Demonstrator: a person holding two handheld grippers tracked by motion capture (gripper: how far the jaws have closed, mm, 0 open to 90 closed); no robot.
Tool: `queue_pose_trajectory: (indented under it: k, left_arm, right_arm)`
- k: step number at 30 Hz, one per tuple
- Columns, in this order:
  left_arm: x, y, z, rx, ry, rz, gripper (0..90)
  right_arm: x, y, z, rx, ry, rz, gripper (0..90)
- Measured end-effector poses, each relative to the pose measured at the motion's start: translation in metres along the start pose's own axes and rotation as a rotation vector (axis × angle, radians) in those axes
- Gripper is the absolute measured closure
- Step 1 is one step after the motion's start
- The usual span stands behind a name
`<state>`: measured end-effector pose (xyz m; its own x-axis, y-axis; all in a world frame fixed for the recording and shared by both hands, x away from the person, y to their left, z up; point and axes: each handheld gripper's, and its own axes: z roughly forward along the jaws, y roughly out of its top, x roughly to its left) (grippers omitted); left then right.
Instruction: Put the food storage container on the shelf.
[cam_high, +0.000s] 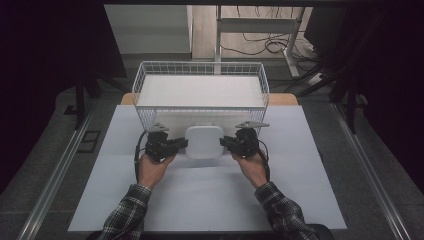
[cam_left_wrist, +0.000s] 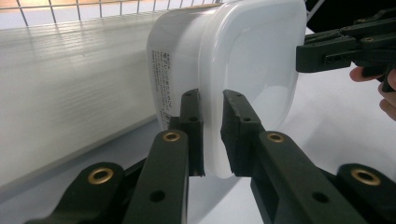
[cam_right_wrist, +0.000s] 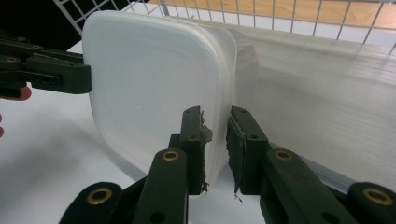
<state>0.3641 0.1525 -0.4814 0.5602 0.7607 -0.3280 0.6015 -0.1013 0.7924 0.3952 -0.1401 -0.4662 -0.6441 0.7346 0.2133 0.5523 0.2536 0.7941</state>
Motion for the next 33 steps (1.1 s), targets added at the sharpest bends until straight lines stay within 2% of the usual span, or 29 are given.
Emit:
queue_pose_trajectory:
  k: [4,8,14,21,24,28,33]
  left_arm:
    - [0.003,0.0,0.005,0.021,0.003,0.002,79.4]
    - [0.004,-0.001,0.01,0.014,0.006,-0.021,79.1]
    - [0.01,-0.002,0.012,0.012,0.012,-0.023,78.1]
    - [0.012,-0.001,0.016,-0.007,0.06,-0.015,73.5]
    - [0.013,0.001,0.017,-0.02,0.064,-0.019,73.4]
    - [0.011,0.004,0.02,-0.033,0.092,0.001,74.1]
    - [0.009,0.007,0.024,-0.06,0.13,0.019,71.3]
  right_arm:
    - [-0.005,-0.001,0.006,0.015,0.003,0.018,76.0]
    - [-0.009,-0.002,0.01,0.024,0.001,0.019,75.8]
    - [-0.011,0.001,0.014,0.02,0.015,0.018,75.1]
    - [-0.008,0.007,0.019,0.011,-0.004,-0.03,71.5]
    - [-0.008,0.009,0.022,0.008,-0.018,-0.024,69.5]
    - [-0.014,0.01,0.025,-0.005,-0.003,0.01,67.0]
    - [-0.014,0.012,0.028,-0.032,-0.047,-0.005,65.4]
